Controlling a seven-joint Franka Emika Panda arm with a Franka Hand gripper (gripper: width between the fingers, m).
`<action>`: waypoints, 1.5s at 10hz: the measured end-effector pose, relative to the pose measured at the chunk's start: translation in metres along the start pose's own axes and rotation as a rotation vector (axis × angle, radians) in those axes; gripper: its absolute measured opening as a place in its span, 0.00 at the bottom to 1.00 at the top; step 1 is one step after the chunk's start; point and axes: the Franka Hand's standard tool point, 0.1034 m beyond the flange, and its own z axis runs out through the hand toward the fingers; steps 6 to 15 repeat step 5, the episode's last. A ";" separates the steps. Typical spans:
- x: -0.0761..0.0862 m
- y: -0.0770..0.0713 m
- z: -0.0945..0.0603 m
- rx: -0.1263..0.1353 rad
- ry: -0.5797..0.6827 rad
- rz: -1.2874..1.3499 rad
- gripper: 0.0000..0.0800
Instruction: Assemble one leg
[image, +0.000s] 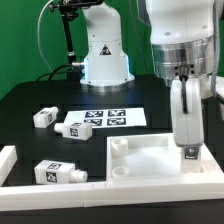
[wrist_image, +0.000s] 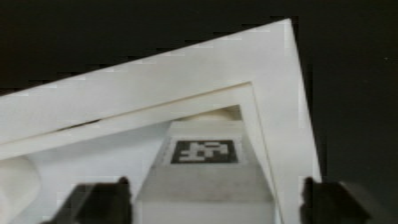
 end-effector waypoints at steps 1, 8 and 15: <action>-0.005 -0.003 -0.013 0.014 -0.011 -0.035 0.77; -0.011 -0.007 -0.037 0.039 -0.033 -0.075 0.81; -0.011 -0.007 -0.037 0.039 -0.033 -0.075 0.81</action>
Offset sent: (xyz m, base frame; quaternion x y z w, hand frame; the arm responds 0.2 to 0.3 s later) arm -0.0011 0.0070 0.0154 -0.0386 -0.0288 0.0104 0.9988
